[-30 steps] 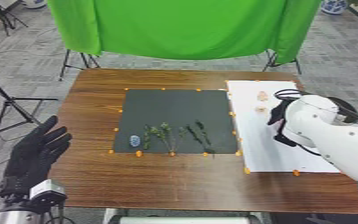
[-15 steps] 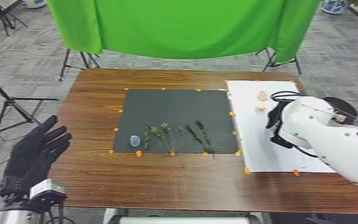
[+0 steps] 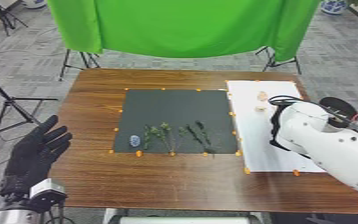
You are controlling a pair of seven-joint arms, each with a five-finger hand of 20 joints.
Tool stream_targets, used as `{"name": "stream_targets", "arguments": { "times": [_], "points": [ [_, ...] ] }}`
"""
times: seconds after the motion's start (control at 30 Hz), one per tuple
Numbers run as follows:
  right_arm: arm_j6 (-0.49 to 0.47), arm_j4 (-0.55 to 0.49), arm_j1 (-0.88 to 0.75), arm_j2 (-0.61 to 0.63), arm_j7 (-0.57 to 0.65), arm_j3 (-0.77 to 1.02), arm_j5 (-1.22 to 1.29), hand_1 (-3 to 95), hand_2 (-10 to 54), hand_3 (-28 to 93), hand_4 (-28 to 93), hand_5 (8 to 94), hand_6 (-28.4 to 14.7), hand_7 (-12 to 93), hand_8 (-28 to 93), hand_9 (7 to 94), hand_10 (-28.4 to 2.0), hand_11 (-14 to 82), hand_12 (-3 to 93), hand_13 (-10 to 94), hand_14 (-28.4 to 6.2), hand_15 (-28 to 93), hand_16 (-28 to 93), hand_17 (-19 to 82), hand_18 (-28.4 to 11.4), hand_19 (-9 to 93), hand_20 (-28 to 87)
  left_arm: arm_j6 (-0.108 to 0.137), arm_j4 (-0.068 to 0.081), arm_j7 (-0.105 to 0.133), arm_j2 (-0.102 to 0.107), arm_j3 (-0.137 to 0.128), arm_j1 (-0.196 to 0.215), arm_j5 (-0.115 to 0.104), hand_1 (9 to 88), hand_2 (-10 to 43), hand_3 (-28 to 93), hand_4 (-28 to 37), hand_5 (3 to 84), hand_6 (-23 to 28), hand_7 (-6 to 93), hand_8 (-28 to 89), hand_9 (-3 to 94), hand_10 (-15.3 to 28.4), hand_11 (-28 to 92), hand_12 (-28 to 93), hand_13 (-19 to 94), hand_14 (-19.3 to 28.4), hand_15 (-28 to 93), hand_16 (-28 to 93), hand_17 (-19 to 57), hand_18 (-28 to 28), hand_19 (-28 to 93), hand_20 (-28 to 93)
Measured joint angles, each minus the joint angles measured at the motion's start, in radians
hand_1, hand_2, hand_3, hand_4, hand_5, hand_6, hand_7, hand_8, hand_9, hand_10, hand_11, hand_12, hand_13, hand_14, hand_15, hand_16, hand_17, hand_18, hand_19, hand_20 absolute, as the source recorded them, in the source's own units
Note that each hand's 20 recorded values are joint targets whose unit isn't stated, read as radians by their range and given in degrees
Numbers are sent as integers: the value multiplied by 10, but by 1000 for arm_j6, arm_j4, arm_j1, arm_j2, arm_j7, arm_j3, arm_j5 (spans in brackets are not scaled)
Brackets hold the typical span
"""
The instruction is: Arrange flowers
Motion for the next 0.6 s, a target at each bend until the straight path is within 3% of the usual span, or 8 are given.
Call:
{"name": "stream_targets", "arguments": {
  "times": [0.2, 0.6],
  "points": [
    [37, -35, -14, 8, -22, -10, -55, 622, -95, 716, -254, 761, -27, 287, 110, 886, -99, 108, 335, 850, -29, 719, 152, 627, -136, 932, 377, 0, -1, -1, -1, -5, 8, 0, 303, 72, 658, -206, 387, 102, 99, -78, 320, 189, 289, 106, 179, 237, 483, -115, -96, 206, 430, 77],
    [14, -136, 128, -70, -163, -102, -151, 624, -95, 716, -251, 773, -29, 270, 120, 893, -98, 111, 345, 854, -28, 719, 160, 630, -137, 932, 391, 11, -19, 7, -20, -66, 78, -4, 304, 72, 659, -208, 388, 103, 98, -77, 319, 189, 287, 107, 178, 237, 482, -114, -96, 205, 430, 77]
  ]
}}
